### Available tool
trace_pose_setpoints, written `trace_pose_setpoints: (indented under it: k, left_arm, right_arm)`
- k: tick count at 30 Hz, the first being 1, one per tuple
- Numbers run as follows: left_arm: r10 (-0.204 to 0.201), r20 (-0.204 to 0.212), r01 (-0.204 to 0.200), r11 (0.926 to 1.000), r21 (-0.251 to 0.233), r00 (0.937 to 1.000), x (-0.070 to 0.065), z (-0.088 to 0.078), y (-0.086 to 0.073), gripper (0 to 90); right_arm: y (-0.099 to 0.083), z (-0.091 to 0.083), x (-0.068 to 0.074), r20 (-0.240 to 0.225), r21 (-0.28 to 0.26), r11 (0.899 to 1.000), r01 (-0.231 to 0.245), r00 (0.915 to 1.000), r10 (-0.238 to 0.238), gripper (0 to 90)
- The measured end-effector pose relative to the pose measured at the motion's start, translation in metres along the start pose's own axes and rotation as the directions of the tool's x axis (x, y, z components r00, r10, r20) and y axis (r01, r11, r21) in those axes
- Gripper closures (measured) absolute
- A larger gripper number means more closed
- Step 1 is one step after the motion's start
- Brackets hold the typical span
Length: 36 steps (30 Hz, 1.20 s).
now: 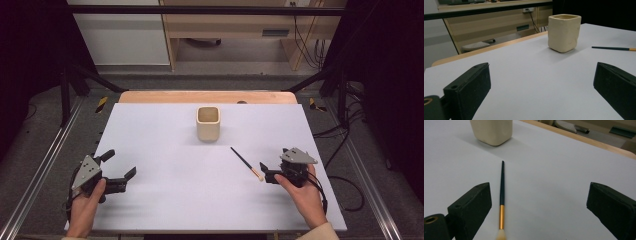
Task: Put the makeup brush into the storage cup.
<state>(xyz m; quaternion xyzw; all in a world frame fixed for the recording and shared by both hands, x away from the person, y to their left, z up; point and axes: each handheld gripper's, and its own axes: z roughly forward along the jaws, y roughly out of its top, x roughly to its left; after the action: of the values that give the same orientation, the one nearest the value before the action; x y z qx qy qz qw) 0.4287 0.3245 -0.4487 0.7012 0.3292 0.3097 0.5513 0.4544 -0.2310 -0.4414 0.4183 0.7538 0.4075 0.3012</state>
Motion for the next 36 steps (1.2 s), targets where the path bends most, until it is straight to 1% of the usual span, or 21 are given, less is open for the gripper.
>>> trace_pose_setpoints:
  k: [2, 3, 6, 8, 10, 13, 14, 15, 16, 17, 18, 19, 20, 21, 22, 23, 24, 28, 31, 35, 36]
  left_arm:
    - [0.008, 0.008, -0.008, 1.0, 0.001, 0.9999, -0.002, 0.0, 0.0, 0.4]
    - [0.008, 0.008, -0.008, 1.0, 0.001, 0.9999, -0.002, 0.0, 0.0, 0.4]
    - [0.006, 0.019, -0.006, 1.0, 0.007, 0.9998, -0.002, 0.003, -0.001, 0.4]
    - [0.006, 0.02, -0.006, 0.9999, 0.008, 0.9998, -0.002, 0.003, -0.001, 0.4]
    - [0.007, 0.019, -0.008, 0.9999, 0.008, 0.9998, -0.003, 0.003, -0.001, 0.4]
    - [0.008, 0.017, -0.009, 0.9999, 0.006, 0.9998, -0.003, 0.002, 0.0, 0.4]
    - [0.01, 0.016, -0.01, 0.9999, 0.005, 0.9998, -0.003, 0.003, 0.0, 0.4]
    - [0.009, 0.017, -0.009, 0.9999, 0.005, 0.9998, -0.003, 0.003, 0.0, 0.4]
    - [0.009, 0.017, -0.009, 0.9999, 0.006, 0.9998, -0.003, 0.003, -0.001, 0.4]
    - [0.009, 0.017, -0.009, 0.9999, 0.006, 0.9998, -0.003, 0.003, -0.001, 0.4]
    - [0.008, 0.018, -0.009, 0.9999, 0.007, 0.9998, -0.003, 0.003, -0.001, 0.4]
    - [0.008, 0.018, -0.009, 0.9999, 0.007, 0.9998, -0.003, 0.003, -0.001, 0.4]
    - [0.008, 0.018, -0.008, 0.9999, 0.007, 0.9998, -0.003, 0.003, -0.001, 0.4]
    - [0.007, 0.017, -0.007, 0.9999, 0.007, 0.9998, -0.003, 0.003, -0.001, 0.4]
    - [0.005, 0.016, -0.006, 1.0, 0.008, 0.9999, -0.003, 0.003, -0.001, 0.4]
    - [0.005, 0.016, -0.006, 1.0, 0.008, 0.9999, -0.003, 0.003, -0.001, 0.4]
    - [0.005, 0.014, -0.005, 1.0, 0.006, 0.9999, -0.002, 0.003, -0.001, 0.4]
    - [0.004, 0.016, -0.005, 1.0, 0.008, 0.9999, -0.002, 0.003, -0.001, 0.4]
    - [0.005, 0.016, -0.005, 1.0, 0.008, 0.9999, -0.002, 0.003, -0.001, 0.4]
    - [0.006, 0.014, -0.006, 1.0, 0.004, 0.9999, -0.002, 0.002, -0.001, 0.4]
    - [0.007, 0.014, -0.007, 1.0, 0.004, 0.9999, -0.001, 0.002, -0.001, 0.4]
  right_arm:
    - [0.011, 0.002, 0.002, -0.022, 0.009, 1.0, -0.009, 0.9997, 0.009, 6.3]
    - [0.011, 0.002, 0.002, -0.022, 0.009, 1.0, -0.009, 0.9997, 0.009, 6.3]
    - [0.03, 0.005, 0.005, -0.053, 0.015, 1.0, -0.014, 0.9985, 0.014, 5.6]
    - [0.034, 0.006, 0.005, -0.056, 0.026, 1.0, -0.011, 0.9983, 0.012, 5.3]
    - [0.045, 0.007, 0.006, -0.066, 0.055, 0.998, 0.016, 0.9977, -0.013, 5.2]
    - [0.052, 0.008, 0.006, -0.083, 0.076, 0.997, 0.027, 0.9964, -0.02, 5.1]
    - [0.059, 0.008, 0.006, -0.095, 0.096, 0.994, 0.052, 0.9945, -0.042, 5.1]
    - [0.059, 0.008, 0.006, -0.095, 0.096, 0.994, 0.052, 0.9945, -0.042, 5.1]
    - [0.066, 0.007, 0.006, -0.106, 0.108, 0.991, 0.08, 0.9919, -0.069, 5.5]
    - [0.066, 0.007, 0.006, -0.106, 0.108, 0.991, 0.08, 0.9919, -0.069, 5.5]
    - [0.071, 0.007, 0.007, -0.112, 0.123, 0.987, 0.103, 0.9896, -0.089, 5.5]
    - [0.071, 0.007, 0.007, -0.112, 0.123, 0.987, 0.103, 0.9896, -0.089, 5.5]
    - [0.077, 0.006, 0.008, -0.122, 0.134, 0.982, 0.129, 0.9861, -0.113, 5.5]
    - [0.077, 0.006, 0.008, -0.122, 0.134, 0.982, 0.129, 0.9861, -0.113, 5.5]
    - [0.082, 0.006, 0.009, -0.129, 0.15, 0.978, 0.148, 0.9833, -0.129, 5.6]
    - [0.082, 0.006, 0.009, -0.129, 0.15, 0.978, 0.148, 0.9833, -0.129, 5.6]
    - [0.086, 0.006, 0.009, -0.136, 0.166, 0.972, 0.168, 0.9799, -0.146, 5.6]
    - [0.092, 0.009, 0.011, -0.151, 0.18, 0.966, 0.186, 0.9755, -0.16, 6.0]
    - [0.092, 0.012, 0.013, -0.159, 0.185, 0.964, 0.189, 0.9741, -0.161, 6.9]
    - [0.092, 0.018, 0.015, -0.174, 0.211, 0.959, 0.191, 0.9724, -0.155, 8.7]
    - [0.091, 0.02, 0.015, -0.181, 0.226, 0.954, 0.195, 0.9711, -0.155, 9.2]
